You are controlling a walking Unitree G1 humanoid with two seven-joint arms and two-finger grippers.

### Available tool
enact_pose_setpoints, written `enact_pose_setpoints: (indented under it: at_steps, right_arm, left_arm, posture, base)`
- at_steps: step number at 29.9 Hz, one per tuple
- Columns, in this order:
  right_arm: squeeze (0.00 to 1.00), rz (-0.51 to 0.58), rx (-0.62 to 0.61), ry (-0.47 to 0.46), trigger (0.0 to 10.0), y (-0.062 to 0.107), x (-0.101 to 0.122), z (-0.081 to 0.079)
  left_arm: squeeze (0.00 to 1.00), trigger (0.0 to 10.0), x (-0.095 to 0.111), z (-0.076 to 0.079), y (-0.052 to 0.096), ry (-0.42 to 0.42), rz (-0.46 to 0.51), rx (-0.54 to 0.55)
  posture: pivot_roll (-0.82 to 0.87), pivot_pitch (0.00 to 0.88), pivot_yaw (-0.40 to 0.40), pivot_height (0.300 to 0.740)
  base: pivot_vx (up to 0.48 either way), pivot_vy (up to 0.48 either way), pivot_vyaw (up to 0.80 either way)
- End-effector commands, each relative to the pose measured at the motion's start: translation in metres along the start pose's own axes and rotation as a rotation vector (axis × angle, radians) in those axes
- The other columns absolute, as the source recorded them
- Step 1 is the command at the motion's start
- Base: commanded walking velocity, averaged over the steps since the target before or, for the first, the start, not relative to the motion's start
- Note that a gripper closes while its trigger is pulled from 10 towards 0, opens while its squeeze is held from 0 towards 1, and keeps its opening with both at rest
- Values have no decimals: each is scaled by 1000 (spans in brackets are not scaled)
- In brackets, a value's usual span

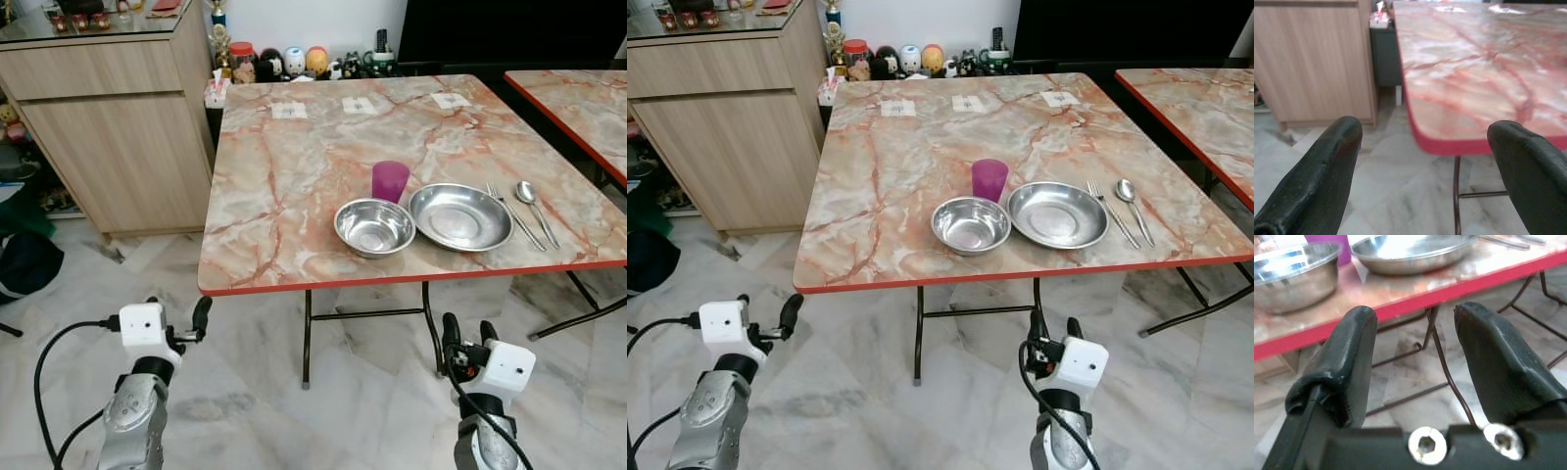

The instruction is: Setting the table

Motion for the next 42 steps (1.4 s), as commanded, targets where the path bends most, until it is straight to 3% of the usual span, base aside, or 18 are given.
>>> enact_pose_setpoints:
  at_steps: [1, 12, 16, 20, 32, 37, 42]
  right_arm:
    - [0, 24, -12, -37, 10000, -4, 4, -5]
    - [0, 47, 9, -21, 10000, -9, 13, -5]
    - [0, 68, -26, 16, 10000, -6, 19, 14]
    - [0, 85, -64, 23, 10000, -6, 22, 24]
    - [0, 70, -9, -20, 10000, -11, 21, 3]
    - [0, 68, 17, -40, 10000, -11, 21, -8]
    - [0, 58, 11, -47, 10000, -6, 17, -9]
  left_arm:
    - [0, 10000, 4, 5, 0, 1, 12, -21]
    - [0, 10000, 3, 17, -2, 13, 14, -41]
    - [0, 10000, 6, 32, -9, 36, 23, -74]
    - [0, 10000, 10, 40, -12, 33, 25, -118]
    - [0, 10000, 18, 36, -14, 21, 59, -95]
    - [0, 10000, 16, 33, -5, 13, 52, -84]
    - [0, 10000, 13, 32, 2, 6, 37, -90]
  posture:
    - [144, 6, -23, 740]
    - [98, 0, -46, 740]
    - [72, 0, -35, 740]
    - [62, 2, -12, 740]
    - [76, 5, -28, 740]
    - [94, 21, -27, 740]
    - [98, 30, -27, 740]
  base:
    - [0, 0, 0]
    - [0, 0, 0]
    - [0, 0, 0]
    - [0, 0, 0]
    - [0, 0, 0]
    - [0, -160, 0]
    - [0, -322, 0]
Point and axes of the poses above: a point about 5 cm out from each wrist's last joint towards the gripper, its own y axis pointing back from the gripper into the wrist, its own x axis along the axis of the wrist's last joint, z = x × y, the point moved 1 cm from there along -y, pointing out of the wrist towards the gripper
